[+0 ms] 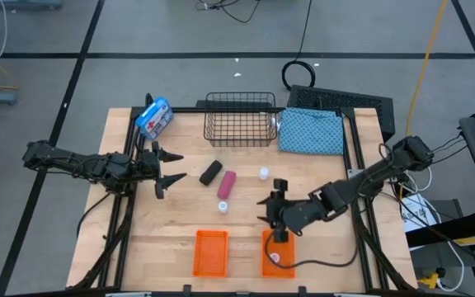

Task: Pick & Place Medicine items
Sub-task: Put the top transparent pill bottle into the right orange basket

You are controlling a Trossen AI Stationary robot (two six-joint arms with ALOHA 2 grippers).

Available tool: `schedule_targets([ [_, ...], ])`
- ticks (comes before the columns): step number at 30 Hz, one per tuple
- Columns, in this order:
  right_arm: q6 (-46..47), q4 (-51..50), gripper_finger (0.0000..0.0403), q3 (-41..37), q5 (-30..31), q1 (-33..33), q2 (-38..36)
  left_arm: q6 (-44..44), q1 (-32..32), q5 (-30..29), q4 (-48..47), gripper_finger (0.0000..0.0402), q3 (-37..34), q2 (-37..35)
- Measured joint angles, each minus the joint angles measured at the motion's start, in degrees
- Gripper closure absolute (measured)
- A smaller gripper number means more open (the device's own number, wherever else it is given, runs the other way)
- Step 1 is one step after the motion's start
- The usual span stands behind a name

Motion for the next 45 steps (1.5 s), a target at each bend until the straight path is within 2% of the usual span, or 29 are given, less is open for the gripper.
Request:
schedule_targets([
  [12,-0.11,-1.39,0.023,0.0,-0.02,-5.8,0.0,0.0,0.02,0.0,-0.01,0.0103,0.0,0.0],
  [19,-5.53,-1.33,0.0232,0.0,-0.03,-8.13,0.02,0.0,0.0,0.0,-0.01,0.0103,0.0,-0.02],
  [33,-10.36,-0.51,0.0232,0.02,-0.17,-12.78,0.04,0.0,0.01,0.0,-0.01,0.0103,0.0,0.01],
  [42,-10.26,2.18,0.023,0.04,-0.16,-13.63,0.05,0.02,-0.01,0.0,0.01,0.0103,0.0,0.01],
  [45,-7.25,0.65,0.0222,0.04,-0.27,-15.24,0.07,0.02,-0.01,0.01,0.01,0.0103,0.0,-0.01],
])
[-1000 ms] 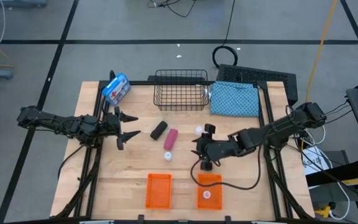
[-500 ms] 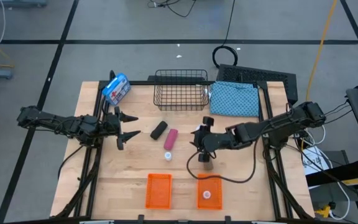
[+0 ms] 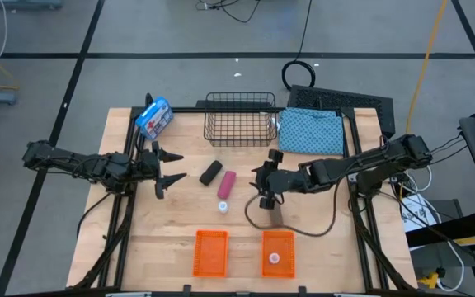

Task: Pick & Place Medicine items
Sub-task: Put the top transparent pill bottle into the right orange basket

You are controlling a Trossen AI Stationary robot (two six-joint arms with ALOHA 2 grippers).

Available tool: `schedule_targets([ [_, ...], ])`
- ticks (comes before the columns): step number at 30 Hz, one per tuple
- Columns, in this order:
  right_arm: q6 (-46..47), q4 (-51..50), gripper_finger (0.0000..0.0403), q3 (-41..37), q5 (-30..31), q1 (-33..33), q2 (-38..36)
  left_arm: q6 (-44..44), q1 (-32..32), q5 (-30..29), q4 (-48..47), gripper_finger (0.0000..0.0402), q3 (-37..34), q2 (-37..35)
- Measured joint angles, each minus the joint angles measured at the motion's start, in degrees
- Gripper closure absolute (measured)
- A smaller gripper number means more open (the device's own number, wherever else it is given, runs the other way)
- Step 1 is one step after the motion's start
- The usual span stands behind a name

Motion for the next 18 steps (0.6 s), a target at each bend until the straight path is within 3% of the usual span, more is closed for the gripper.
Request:
schedule_targets([
  [6,5.45,-8.17,0.0171,-0.02,-0.1,-5.28,0.0,-0.02,0.02,-0.01,-0.02,0.0103,0.0,0.0],
  [11,5.84,-7.12,0.0115,-4.1,-0.42,-9.66,0.04,0.0,0.02,-0.01,-0.02,0.0103,0.0,-0.01],
  [18,7.76,3.81,0.0085,-13.49,-11.34,-14.66,0.02,-0.02,0.0,-0.01,-0.02,0.0103,0.0,0.01],
])
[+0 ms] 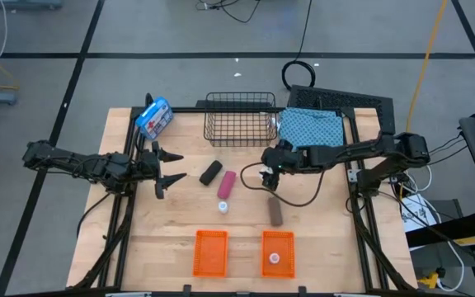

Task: Pick & Place Medicine items
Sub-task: Put the top transparent pill bottle into the right orange basket

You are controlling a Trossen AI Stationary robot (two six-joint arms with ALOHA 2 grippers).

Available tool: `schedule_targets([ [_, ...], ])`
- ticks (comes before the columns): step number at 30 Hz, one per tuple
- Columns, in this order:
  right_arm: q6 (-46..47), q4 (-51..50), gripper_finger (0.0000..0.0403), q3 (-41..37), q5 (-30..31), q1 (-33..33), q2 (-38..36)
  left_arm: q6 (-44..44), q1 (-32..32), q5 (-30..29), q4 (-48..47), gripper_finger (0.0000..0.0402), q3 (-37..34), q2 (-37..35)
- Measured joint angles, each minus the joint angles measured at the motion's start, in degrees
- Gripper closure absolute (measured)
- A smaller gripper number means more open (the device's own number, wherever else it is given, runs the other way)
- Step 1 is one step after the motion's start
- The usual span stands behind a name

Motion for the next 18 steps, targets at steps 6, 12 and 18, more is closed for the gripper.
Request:
schedule_targets([
  [6,-2.55,11.24,0.0092,-7.69,-0.74,-0.86,0.0,0.0,0.02,0.0,0.0,0.0103,0.0,0.01],
  [12,-3.07,18.73,0.0093,-12.8,-0.74,-0.84,0.0,0.0,0.0,0.0,0.01,0.0103,0.0,-0.01],
  [18,-2.4,21.54,0.0094,-14.06,-0.75,-0.83,1.12,0.0,0.02,0.0,0.0,0.0103,0.0,0.01],
])
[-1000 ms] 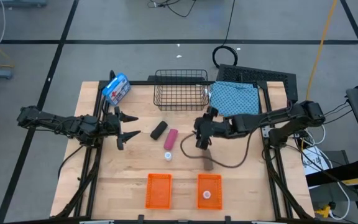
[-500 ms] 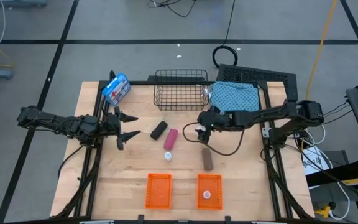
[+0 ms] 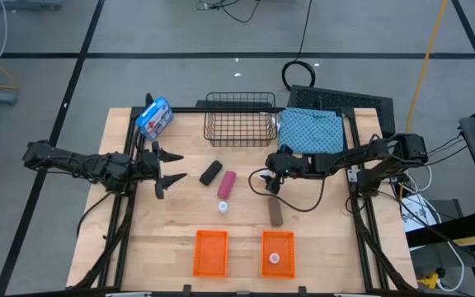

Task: Pick & Place Medicine items
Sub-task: Put the top transparent pill bottle into the right orange basket

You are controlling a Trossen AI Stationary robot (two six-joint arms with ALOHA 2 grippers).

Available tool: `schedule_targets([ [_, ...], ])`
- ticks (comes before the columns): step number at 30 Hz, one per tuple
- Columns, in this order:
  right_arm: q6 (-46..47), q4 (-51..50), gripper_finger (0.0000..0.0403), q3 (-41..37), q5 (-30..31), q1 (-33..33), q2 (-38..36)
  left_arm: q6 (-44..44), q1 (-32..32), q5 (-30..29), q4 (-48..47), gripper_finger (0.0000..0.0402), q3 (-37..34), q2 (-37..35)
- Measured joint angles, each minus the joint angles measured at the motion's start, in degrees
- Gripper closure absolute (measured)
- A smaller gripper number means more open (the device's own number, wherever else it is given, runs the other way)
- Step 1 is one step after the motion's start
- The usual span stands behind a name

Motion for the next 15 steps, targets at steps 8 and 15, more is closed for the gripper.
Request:
schedule_targets([
  [8,1.66,-0.61,0.0094,0.79,-0.17,-0.37,0.61,0.0,-0.02,0.01,-0.02,0.0103,0.0,0.0],
  [15,1.97,-10.59,0.0094,8.38,-1.66,-0.58,0.61,0.02,-0.02,0.0,-0.02,0.0103,0.0,-0.02],
])
